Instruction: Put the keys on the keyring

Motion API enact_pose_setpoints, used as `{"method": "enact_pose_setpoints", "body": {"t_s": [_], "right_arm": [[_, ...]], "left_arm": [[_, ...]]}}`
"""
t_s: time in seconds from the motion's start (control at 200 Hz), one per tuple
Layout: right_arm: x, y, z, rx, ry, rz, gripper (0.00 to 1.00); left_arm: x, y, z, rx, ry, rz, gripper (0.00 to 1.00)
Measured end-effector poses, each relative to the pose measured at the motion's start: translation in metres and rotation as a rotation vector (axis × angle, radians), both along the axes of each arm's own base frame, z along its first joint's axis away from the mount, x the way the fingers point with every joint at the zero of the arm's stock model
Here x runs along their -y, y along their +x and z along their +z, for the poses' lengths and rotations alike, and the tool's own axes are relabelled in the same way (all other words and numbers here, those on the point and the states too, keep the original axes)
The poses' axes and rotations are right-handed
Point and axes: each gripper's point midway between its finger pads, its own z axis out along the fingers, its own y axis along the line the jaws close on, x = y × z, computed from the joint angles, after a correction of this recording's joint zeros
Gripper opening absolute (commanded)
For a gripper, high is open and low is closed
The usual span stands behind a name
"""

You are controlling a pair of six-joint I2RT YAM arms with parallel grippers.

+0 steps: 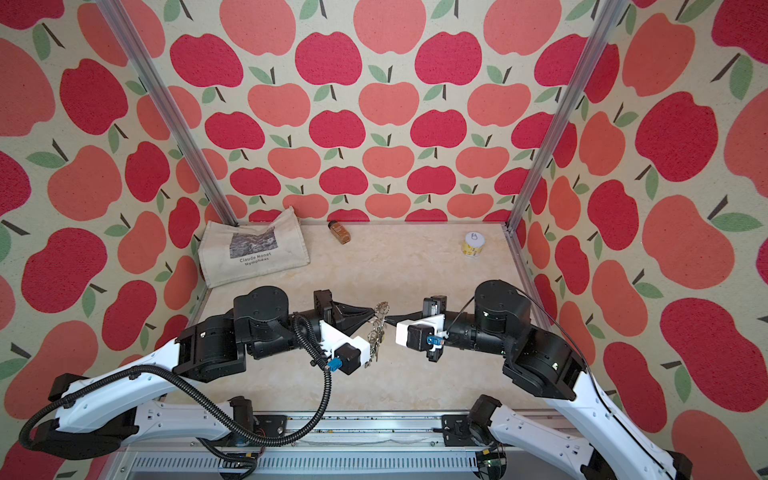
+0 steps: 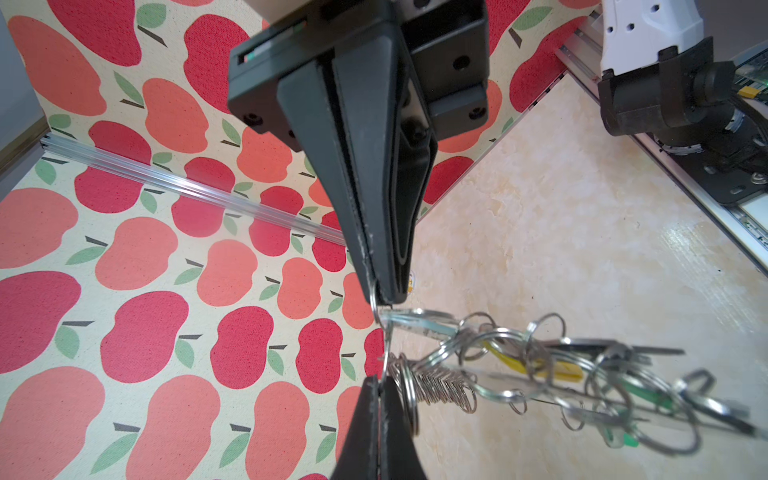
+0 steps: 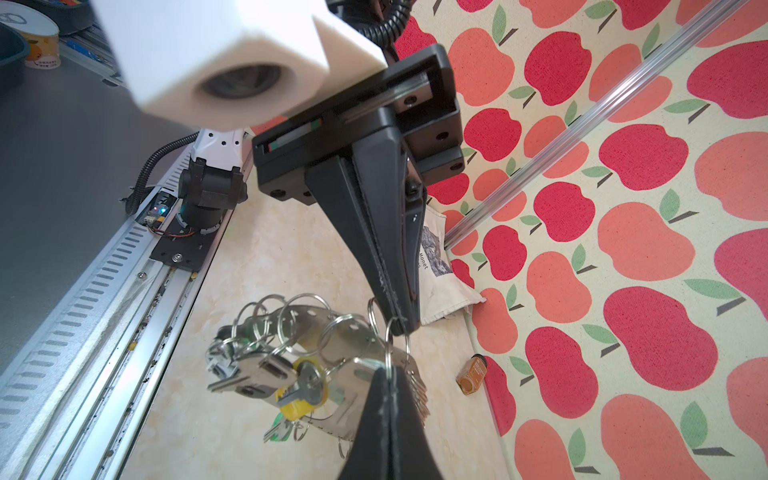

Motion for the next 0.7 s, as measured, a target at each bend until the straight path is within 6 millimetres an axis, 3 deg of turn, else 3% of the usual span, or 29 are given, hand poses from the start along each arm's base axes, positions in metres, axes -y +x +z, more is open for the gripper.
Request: {"method": "enact_pose_setpoints", "body": {"t_s": [0.7], "right_arm": [[-0.004, 0.0019, -0.0033, -0.005, -0.013, -0.002, 0.0]], "left_arm": [[-0.0009, 0.0012, -0.0044, -0.01, 0.016, 0.002, 0.0]]}}
